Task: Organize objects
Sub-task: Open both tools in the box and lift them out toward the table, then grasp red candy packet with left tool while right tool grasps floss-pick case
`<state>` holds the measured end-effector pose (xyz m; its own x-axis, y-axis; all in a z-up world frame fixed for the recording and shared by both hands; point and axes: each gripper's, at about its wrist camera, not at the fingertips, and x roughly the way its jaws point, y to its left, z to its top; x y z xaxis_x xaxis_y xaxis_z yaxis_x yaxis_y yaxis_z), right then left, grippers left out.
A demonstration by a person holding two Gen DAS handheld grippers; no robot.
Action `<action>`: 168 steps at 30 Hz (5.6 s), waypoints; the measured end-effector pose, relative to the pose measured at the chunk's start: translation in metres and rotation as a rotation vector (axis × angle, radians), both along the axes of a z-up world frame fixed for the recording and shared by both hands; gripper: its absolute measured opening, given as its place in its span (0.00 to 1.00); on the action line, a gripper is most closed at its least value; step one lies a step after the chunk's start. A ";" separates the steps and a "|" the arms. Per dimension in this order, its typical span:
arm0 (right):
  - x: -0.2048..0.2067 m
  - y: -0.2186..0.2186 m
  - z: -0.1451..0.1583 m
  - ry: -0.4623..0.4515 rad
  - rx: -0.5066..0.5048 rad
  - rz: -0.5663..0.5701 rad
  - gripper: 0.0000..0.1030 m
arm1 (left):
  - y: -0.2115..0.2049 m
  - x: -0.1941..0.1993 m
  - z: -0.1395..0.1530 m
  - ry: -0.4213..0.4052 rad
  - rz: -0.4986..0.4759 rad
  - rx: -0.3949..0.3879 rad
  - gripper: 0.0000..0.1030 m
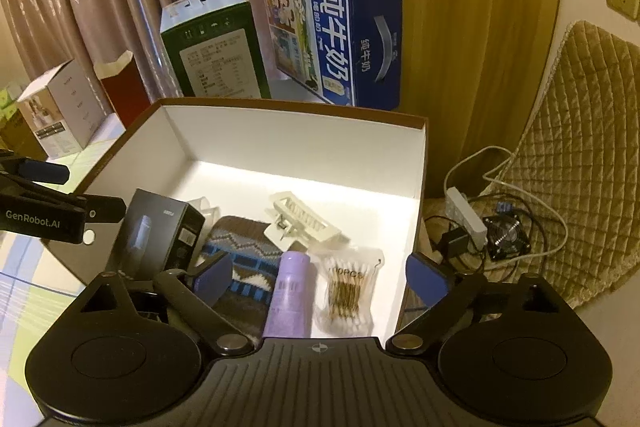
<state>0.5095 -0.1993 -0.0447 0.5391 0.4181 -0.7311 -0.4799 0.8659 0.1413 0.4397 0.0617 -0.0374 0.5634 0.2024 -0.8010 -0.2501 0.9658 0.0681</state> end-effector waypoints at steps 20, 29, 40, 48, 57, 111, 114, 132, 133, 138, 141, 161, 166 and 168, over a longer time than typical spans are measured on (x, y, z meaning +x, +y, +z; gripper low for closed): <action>-0.054 -0.005 0.032 -0.023 0.070 0.024 0.94 | -0.019 -0.058 0.039 -0.087 0.012 -0.046 0.92; -0.087 -0.006 0.041 -0.028 0.087 0.042 0.94 | -0.025 -0.102 0.050 -0.115 0.043 -0.059 0.92; -0.126 -0.014 0.040 -0.006 0.089 0.049 0.94 | -0.024 -0.163 0.050 -0.112 0.105 -0.103 0.92; -0.148 -0.017 0.040 0.011 0.092 0.053 0.94 | -0.023 -0.198 0.045 -0.088 0.140 -0.116 0.92; -0.167 -0.012 0.041 0.020 0.092 0.078 0.94 | -0.027 -0.224 0.039 -0.070 0.153 -0.126 0.92; -0.188 0.029 -0.039 0.232 0.018 0.081 0.94 | 0.007 -0.275 -0.033 0.088 0.283 -0.200 0.92; -0.183 0.033 -0.043 0.235 0.020 0.067 0.94 | 0.012 -0.270 -0.035 0.081 0.276 -0.191 0.92; -0.141 0.056 -0.070 0.296 0.115 -0.174 0.78 | 0.064 -0.224 -0.064 0.096 0.221 -0.148 0.91; -0.139 0.058 -0.072 0.301 0.119 -0.194 0.78 | 0.067 -0.221 -0.065 0.099 0.218 -0.146 0.91; -0.125 0.072 -0.084 0.310 0.130 -0.316 0.77 | 0.082 -0.210 -0.075 0.110 0.202 -0.136 0.91; -0.119 0.079 -0.093 0.316 0.118 -0.382 0.77 | 0.088 -0.207 -0.081 0.116 0.191 -0.131 0.91; -0.144 0.057 -0.096 0.281 -0.005 -0.139 0.57 | 0.084 -0.171 -0.114 0.136 -0.024 -0.112 0.82; -0.152 0.045 -0.098 0.262 -0.061 -0.150 0.57 | 0.083 -0.157 -0.124 0.151 -0.071 -0.118 0.71; -0.154 0.039 -0.099 0.269 -0.049 -0.161 0.57 | 0.082 -0.154 -0.126 0.148 -0.079 -0.127 0.63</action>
